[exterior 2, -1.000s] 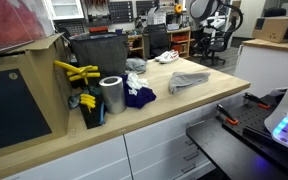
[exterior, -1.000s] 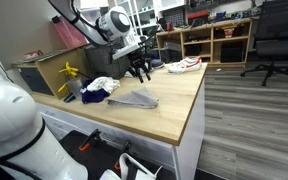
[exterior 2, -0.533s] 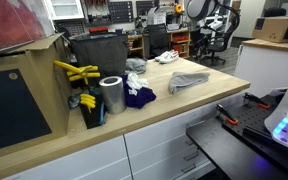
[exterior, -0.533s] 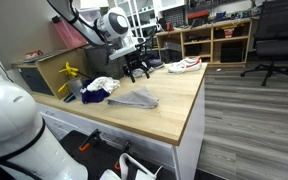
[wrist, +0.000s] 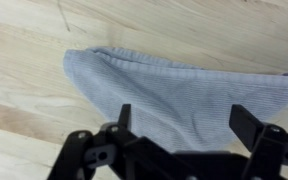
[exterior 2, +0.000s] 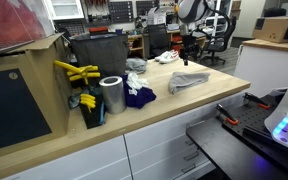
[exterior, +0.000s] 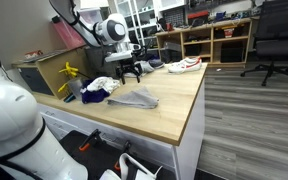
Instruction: Fold the grey towel
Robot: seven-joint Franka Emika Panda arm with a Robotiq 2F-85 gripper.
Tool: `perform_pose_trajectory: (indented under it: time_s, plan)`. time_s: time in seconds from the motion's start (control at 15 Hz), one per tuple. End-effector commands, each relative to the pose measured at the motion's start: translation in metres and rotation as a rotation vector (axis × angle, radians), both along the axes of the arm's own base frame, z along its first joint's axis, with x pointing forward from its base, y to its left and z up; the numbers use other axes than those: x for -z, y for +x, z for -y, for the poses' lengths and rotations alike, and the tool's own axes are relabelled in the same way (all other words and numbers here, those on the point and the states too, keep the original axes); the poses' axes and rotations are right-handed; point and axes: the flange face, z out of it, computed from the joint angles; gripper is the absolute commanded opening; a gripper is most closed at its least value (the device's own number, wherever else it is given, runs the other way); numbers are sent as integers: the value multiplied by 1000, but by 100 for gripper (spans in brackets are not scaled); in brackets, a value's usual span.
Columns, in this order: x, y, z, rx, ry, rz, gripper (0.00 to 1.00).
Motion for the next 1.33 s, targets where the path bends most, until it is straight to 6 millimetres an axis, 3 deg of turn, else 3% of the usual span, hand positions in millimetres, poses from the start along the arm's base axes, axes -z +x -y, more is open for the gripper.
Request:
perform_pose_trajectory:
  time_s: [0.0, 0.47, 0.53, 0.6, 0.8, 0.87, 0.93, 1.07, 1.2, 1.27]
  plan:
    - [1, 15, -5, -28, 36, -8, 100]
    - [8, 23, -21, -42, 98, -40, 100]
    - [7, 24, -22, -41, 99, -42, 75]
    - [6, 25, -22, -38, 96, -46, 74]
    - [-7, 24, -23, -33, 76, -38, 49]
    - [-15, 23, -26, -33, 68, -29, 57]
    - [-22, 22, -29, -42, 63, -22, 85]
    - [-36, 18, -38, -55, 57, -5, 85]
    - [-52, 11, -51, -73, 50, -6, 98]
    - [-61, 6, -59, -85, 44, -13, 100]
